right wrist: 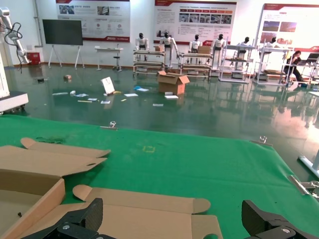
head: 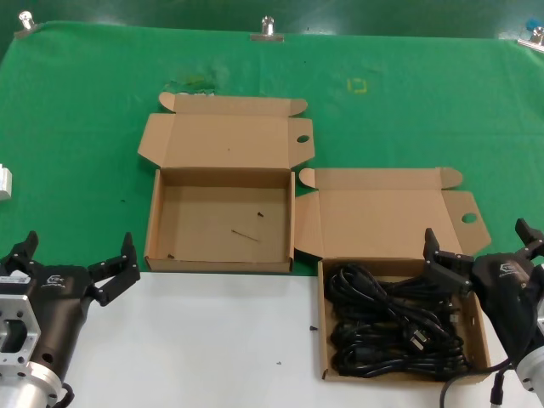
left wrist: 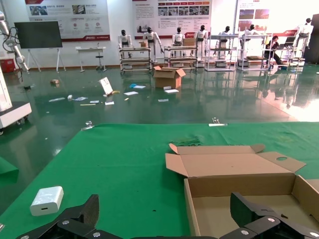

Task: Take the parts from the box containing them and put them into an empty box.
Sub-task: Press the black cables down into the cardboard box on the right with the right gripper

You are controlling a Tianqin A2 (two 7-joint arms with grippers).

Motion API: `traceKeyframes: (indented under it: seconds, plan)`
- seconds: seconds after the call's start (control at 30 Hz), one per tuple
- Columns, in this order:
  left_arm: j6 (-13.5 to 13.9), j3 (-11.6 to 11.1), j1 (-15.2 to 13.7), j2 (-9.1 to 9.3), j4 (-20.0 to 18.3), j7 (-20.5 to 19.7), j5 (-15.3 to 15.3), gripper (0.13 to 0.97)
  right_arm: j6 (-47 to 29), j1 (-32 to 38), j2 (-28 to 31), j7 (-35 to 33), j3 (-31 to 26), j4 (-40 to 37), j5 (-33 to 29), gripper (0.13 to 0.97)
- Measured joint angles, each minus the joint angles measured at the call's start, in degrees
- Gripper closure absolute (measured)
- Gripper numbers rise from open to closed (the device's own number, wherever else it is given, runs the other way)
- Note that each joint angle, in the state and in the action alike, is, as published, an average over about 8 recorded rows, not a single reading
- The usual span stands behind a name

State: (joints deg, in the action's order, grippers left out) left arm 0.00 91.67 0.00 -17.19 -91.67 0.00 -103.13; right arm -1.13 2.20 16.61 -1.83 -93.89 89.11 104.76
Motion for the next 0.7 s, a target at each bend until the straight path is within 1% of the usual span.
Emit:
traceKeyframes:
  seconds: [0.07,0.33,0.7]
  plan:
    - [0.0,0.0,0.0,0.0,0.0,0.0,0.0,0.226,0.0,0.0,0.0,0.0,0.0,0.0,0.0,0.129]
    - [0.0,0.0,0.0,0.0,0.0,0.0,0.0,0.147,0.0,0.0,0.0,0.0,0.0,0.0,0.0,0.129]
    - [0.0,0.0,0.0,0.0,0.0,0.0,0.0,0.132,0.0,0.0,0.0,0.0,0.0,0.0,0.0,0.129]
